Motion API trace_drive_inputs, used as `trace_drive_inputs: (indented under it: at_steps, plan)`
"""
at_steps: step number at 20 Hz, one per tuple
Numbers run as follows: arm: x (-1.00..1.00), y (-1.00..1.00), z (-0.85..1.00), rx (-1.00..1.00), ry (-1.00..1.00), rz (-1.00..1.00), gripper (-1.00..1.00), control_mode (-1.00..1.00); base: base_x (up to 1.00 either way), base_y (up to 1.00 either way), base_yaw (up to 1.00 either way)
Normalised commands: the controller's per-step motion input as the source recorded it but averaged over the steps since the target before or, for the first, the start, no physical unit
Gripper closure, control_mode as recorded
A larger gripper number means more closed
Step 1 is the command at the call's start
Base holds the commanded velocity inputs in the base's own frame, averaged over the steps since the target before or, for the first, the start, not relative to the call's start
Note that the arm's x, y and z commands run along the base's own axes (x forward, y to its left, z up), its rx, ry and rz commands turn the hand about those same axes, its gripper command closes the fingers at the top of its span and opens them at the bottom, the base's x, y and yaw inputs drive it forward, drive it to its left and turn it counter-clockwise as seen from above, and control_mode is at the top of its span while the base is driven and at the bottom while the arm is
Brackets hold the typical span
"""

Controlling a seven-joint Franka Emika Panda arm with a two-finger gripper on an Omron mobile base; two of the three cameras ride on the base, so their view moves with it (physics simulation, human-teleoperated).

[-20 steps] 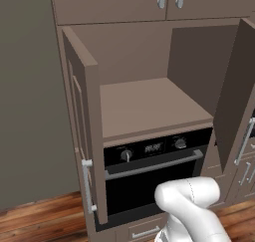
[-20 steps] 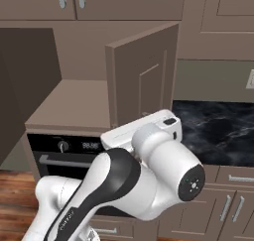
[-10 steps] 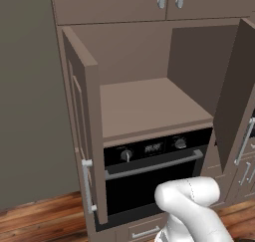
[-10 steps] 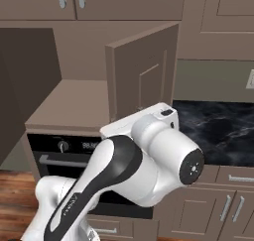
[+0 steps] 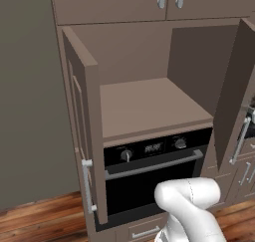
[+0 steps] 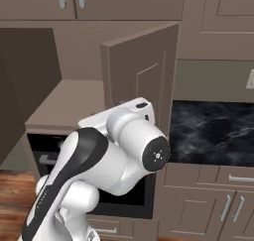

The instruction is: Open the cabinet. Pick the spray and place it next to the sink. Then close the cabinet.

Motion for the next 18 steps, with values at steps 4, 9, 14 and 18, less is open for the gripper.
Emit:
trace_drive_inputs:
  at_steps: [4, 9, 14, 18]
  plan:
    - [0.19, 0.63, 0.0, -0.02, 0.0, 0.0, -1.0, -1.0, 0.0, 0.0, 0.0]
    - [0.22, 0.61, 0.0, -0.02, 0.0, 0.0, -1.0, -1.0, 0.0, 0.0, 0.0]
    - [0.28, 0.46, 0.0, -0.03, 0.0, 0.0, -1.0, -1.0, 0.0, 0.0, 0.0]
    - [0.35, 0.28, 0.0, 0.0, 0.0, 0.0, -1.0, -1.0, 0.0, 0.0, 0.0]
